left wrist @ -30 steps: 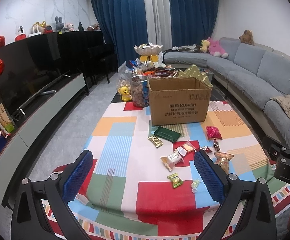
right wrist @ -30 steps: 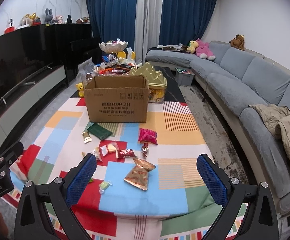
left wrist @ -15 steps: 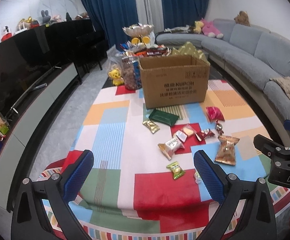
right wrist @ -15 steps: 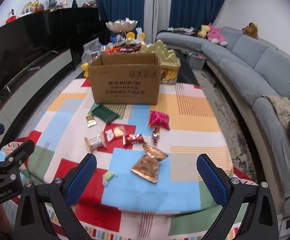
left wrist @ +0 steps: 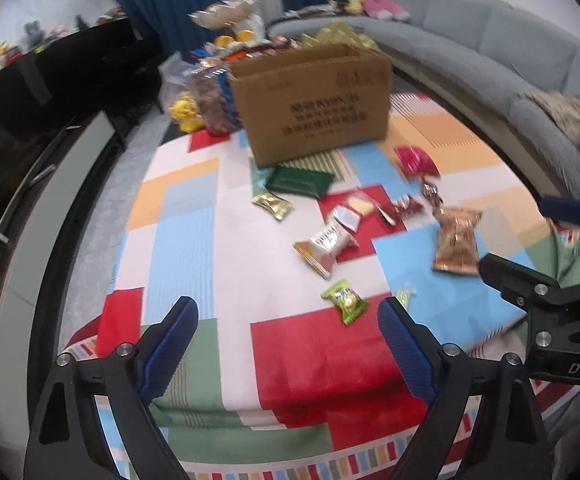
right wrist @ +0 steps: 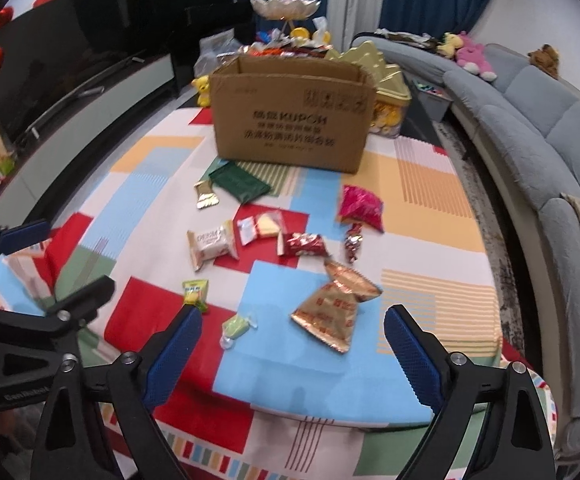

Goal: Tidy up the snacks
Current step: 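Lower the left tool onto the yellow-green candy and close it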

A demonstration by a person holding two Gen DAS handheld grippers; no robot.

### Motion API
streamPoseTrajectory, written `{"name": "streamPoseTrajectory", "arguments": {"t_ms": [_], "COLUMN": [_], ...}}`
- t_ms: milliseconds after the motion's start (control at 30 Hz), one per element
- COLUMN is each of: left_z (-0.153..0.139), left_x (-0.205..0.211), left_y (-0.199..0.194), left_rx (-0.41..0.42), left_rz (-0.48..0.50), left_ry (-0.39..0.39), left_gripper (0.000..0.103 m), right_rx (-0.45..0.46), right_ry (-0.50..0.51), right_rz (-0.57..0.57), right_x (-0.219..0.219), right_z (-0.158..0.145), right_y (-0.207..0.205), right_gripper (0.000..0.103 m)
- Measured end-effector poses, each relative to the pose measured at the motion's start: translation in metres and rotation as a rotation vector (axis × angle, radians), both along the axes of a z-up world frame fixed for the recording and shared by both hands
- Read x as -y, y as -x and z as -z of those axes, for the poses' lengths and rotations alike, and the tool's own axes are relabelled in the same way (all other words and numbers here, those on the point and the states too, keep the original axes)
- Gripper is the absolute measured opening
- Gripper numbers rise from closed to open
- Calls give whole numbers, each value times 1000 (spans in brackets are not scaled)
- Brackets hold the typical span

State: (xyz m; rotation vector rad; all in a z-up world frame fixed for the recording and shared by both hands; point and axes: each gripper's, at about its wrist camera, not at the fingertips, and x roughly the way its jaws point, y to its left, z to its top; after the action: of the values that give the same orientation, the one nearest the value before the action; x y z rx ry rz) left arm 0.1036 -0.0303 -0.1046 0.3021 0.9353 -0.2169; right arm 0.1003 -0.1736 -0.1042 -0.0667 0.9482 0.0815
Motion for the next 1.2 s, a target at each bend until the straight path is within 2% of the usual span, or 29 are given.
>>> {"name": "streamPoseTrajectory", "arguments": {"t_ms": [33, 100, 200, 367, 533, 767, 900, 1067, 1200], "left_z": [3, 8, 16, 33, 49, 70, 79, 92, 101], "left_x": [1, 5, 7, 13, 19, 21, 23, 27, 30], "left_y": [0, -3, -9, -18, -25, -35, -37, -43, -47], "left_rx": [-4, -15, -33, -67, -73, -120, -129, -143, -171], "left_rz": [15, 46, 86, 191, 281, 321, 363, 418, 460], "left_ry": [-8, -22, -35, -63, -102, -68, -56, -49, -27], "left_gripper": [90, 88, 85, 81, 75, 70, 69, 66, 58], "right_rx": [-9, -20, -58, -92, -121, -150, -171, -190, -209], "right_ry": [1, 1, -4, 6, 23, 32, 34, 31, 16], "right_rz": [-13, -30, -62, -102, -166, -218, -257, -303, -319], "right_x": [-3, -6, -12, -19, -30, -35, -35, -39, -39], "right_z": [3, 8, 18, 34, 51, 69, 81, 95, 103], "right_y": [-2, -3, -9, -16, -24, -31, -35, -40, -43], "right_gripper": [92, 82, 77, 75, 67, 65, 57, 53, 51]}}
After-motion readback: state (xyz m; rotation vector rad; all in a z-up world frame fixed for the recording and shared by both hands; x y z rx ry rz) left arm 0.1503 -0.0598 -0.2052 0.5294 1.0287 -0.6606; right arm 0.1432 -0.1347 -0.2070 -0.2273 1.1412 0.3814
